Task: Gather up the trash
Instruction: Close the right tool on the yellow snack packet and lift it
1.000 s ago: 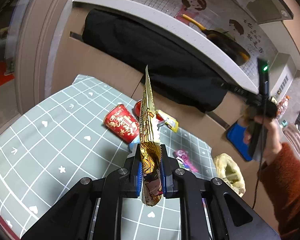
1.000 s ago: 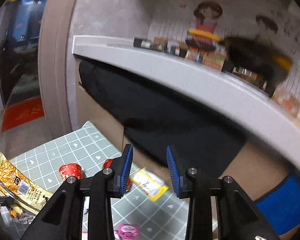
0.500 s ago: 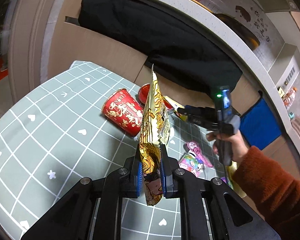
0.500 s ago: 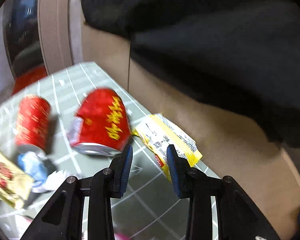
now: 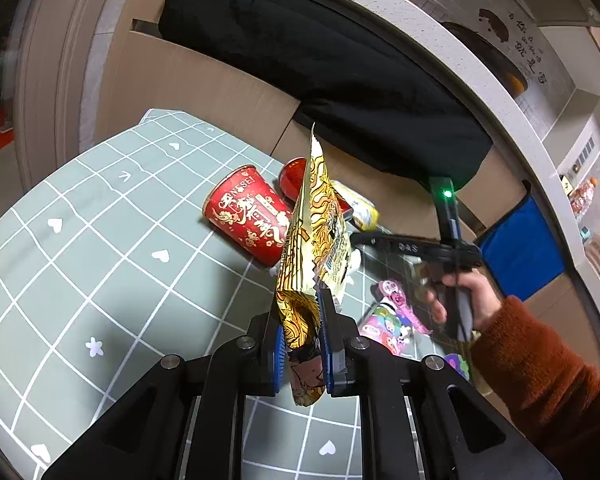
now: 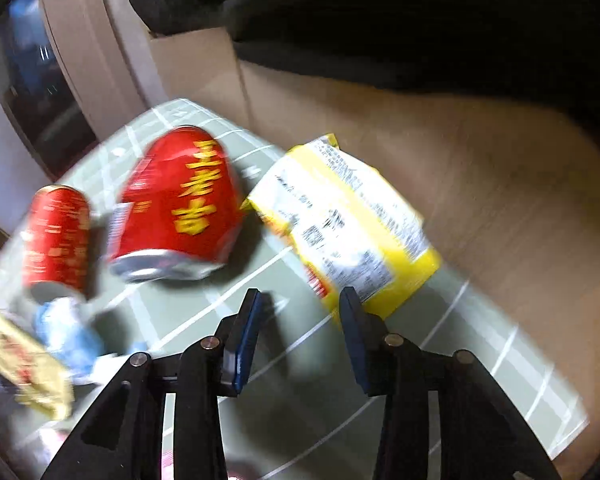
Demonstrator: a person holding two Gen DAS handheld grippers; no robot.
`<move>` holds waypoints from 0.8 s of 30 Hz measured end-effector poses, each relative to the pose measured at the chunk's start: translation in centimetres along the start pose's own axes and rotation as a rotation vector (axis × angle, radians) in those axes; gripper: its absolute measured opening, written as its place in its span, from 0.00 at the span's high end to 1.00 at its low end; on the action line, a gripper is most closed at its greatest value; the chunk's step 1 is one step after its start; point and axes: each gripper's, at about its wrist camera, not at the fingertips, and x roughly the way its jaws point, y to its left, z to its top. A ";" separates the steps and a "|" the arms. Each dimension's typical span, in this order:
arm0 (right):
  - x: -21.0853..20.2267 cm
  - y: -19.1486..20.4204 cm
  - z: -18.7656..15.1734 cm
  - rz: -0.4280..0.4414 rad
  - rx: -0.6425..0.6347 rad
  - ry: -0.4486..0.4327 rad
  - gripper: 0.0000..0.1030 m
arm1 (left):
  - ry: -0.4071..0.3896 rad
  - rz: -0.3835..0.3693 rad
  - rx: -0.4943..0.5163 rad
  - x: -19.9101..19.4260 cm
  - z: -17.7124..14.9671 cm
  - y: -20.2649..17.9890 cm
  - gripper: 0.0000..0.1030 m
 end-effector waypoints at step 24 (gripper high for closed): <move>-1.2 3.5 0.9 -0.481 -0.307 -0.185 0.93 | 0.015 0.024 0.003 1.3 0.0 -0.7 0.85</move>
